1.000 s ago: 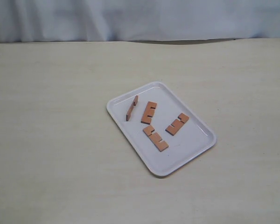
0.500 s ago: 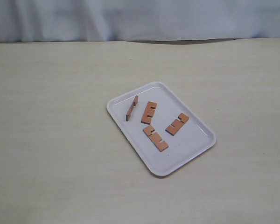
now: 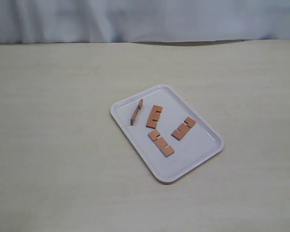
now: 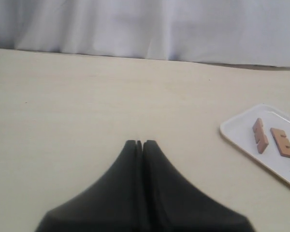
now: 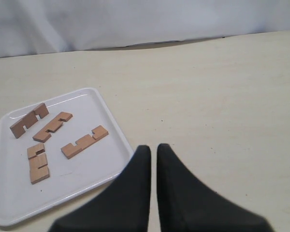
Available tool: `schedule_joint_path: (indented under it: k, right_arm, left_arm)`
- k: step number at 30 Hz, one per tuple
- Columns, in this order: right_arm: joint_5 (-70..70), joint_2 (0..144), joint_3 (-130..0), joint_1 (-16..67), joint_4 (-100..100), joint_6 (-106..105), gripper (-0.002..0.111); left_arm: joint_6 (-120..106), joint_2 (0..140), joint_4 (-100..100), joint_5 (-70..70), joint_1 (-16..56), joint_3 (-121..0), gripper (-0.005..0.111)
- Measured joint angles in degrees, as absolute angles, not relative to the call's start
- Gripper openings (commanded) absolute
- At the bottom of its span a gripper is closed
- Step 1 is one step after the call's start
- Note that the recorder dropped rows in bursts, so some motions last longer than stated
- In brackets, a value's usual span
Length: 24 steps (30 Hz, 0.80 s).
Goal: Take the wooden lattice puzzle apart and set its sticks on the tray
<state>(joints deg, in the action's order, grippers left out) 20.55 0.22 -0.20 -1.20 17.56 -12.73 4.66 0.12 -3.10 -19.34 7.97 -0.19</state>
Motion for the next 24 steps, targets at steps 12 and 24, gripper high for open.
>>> schedule_joint_path:
  k: [12, 24]
  right_arm:
    - [20.55, 0.22, -0.2, -1.2, 17.56, -12.73, 0.005]
    - [20.55, 0.22, -0.2, -1.2, 17.56, -12.73, 0.005]
  left_arm:
    - [4.66, 0.12, -2.31, -21.98, 7.97, -0.19, 0.0]
    - [4.66, 0.12, -2.21, -21.98, 7.97, -0.19, 0.0]
